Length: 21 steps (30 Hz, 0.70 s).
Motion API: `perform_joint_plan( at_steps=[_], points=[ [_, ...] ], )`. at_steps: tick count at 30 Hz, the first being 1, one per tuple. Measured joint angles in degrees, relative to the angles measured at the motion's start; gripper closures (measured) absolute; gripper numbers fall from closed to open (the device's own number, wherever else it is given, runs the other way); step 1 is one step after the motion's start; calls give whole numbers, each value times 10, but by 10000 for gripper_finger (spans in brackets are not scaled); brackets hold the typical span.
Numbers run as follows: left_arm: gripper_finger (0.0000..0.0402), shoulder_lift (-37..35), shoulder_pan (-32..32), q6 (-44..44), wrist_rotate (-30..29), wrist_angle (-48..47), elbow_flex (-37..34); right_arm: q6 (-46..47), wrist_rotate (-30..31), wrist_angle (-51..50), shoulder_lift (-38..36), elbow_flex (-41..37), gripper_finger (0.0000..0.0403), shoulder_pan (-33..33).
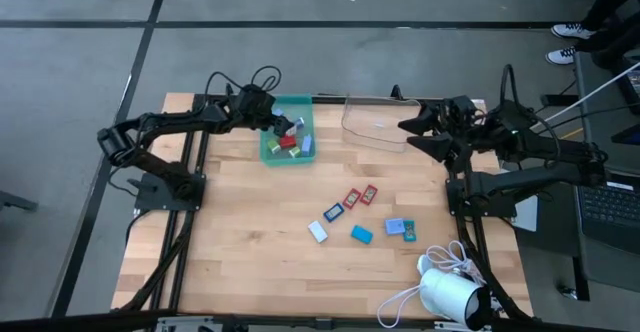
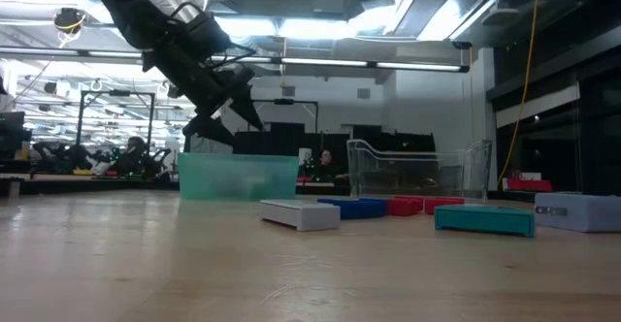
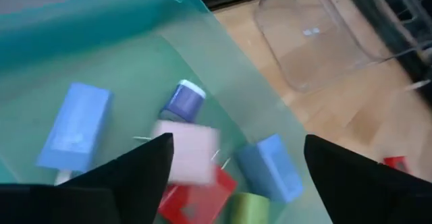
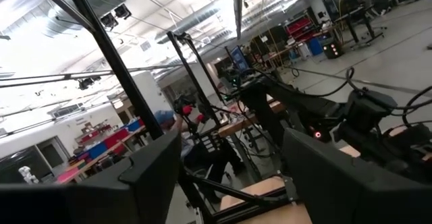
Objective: Pick & Place Office items
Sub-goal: Put the light blue charger adapter into the green bin
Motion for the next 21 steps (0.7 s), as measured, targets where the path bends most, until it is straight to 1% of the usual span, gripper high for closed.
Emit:
perform_joint_plan(
  at_steps=[4, 6, 9, 12, 14, 16, 21],
  points=[
    [69, -7, -10, -16, 24, 16, 17, 2, -5, 6, 1, 0, 136, 0],
    [68, -15, -18, -40, 48, 29, 28, 19, -25, 5, 1, 0, 136, 0],
    [69, -35, -46, -97, 81, 101, 45, 49, -75, -4, 4, 0, 136, 0],
    [76, -61, -99, -145, 80, 188, 66, 90, -98, -58, 12, 0, 136, 3],
    [85, -76, -142, -151, 48, 197, 90, 99, -93, -121, 19, 0, 136, 9],
    [96, -86, -191, -135, 7, 167, 122, 88, -75, -189, 26, 0, 136, 17],
    [116, -83, -327, -64, -136, 15, 218, 29, -29, -365, 53, 0, 136, 44]
  ],
)
